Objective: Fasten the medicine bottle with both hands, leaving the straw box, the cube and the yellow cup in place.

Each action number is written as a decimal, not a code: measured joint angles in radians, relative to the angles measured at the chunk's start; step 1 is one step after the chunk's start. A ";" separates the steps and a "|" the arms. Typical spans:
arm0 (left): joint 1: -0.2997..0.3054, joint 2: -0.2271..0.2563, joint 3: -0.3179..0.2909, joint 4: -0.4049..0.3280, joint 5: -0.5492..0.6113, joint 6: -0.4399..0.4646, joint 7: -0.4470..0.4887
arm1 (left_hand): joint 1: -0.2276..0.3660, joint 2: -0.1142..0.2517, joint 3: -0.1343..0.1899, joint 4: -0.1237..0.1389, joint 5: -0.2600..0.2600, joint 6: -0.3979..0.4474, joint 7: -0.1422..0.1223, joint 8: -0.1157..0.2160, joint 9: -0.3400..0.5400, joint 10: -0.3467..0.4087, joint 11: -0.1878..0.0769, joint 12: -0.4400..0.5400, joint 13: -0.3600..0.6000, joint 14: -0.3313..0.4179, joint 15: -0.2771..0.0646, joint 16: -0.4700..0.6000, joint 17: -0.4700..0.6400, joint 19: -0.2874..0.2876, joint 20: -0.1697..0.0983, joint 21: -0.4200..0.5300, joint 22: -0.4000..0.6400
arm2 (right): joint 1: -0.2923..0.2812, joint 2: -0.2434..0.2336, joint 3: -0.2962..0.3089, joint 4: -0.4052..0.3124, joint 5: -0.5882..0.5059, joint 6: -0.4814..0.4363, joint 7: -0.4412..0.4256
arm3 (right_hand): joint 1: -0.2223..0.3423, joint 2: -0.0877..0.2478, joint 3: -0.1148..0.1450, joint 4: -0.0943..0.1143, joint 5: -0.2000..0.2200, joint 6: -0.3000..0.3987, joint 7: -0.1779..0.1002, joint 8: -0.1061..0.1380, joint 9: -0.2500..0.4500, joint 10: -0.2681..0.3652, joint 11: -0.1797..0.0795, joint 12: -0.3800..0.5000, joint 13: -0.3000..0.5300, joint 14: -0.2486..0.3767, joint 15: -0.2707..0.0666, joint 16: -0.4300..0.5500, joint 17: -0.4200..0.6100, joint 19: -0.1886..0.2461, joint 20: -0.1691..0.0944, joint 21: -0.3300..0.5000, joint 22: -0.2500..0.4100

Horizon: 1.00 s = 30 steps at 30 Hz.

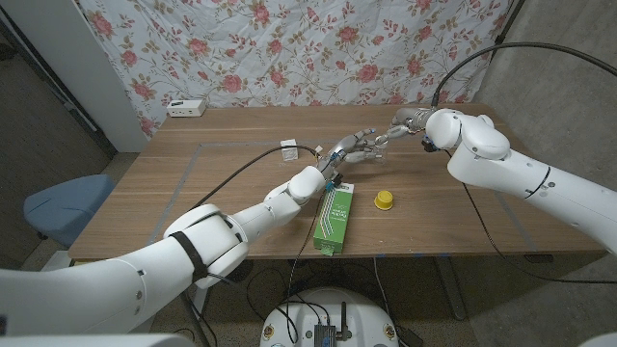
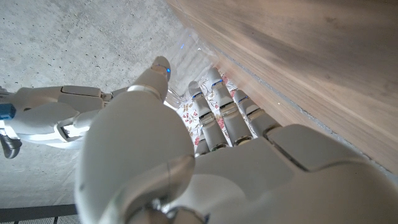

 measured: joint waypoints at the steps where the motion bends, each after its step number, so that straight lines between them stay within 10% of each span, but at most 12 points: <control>1: 0.002 0.003 -0.001 -0.007 0.000 0.000 0.000 | 0.000 0.000 0.000 0.000 0.000 0.000 0.000 0.000 0.000 0.000 0.000 0.000 0.000 0.000 0.000 0.000 0.000 0.000 0.000 0.000 0.000 | 0.000 0.000 0.000 0.000 0.001 0.003 0.004 | 0.001 0.001 0.001 -0.001 0.000 -0.004 -0.001 0.000 0.000 -0.004 0.004 0.000 0.000 -0.003 0.001 0.000 0.000 0.000 0.000 0.000 0.000; 30: 0.046 0.064 -0.026 -0.144 0.018 0.061 -0.002 | -0.005 -0.005 0.000 0.000 0.000 0.000 0.000 0.000 0.000 0.002 -0.001 -0.001 0.000 0.002 0.002 0.000 0.000 0.000 0.000 0.000 0.000 | 0.069 0.011 -0.023 -0.004 -0.012 0.029 0.102 | 0.088 0.012 0.037 -0.037 0.018 -0.040 -0.045 0.008 -0.007 -0.046 -0.007 0.000 0.005 -0.026 0.017 0.000 0.000 -0.020 -0.002 0.000 0.000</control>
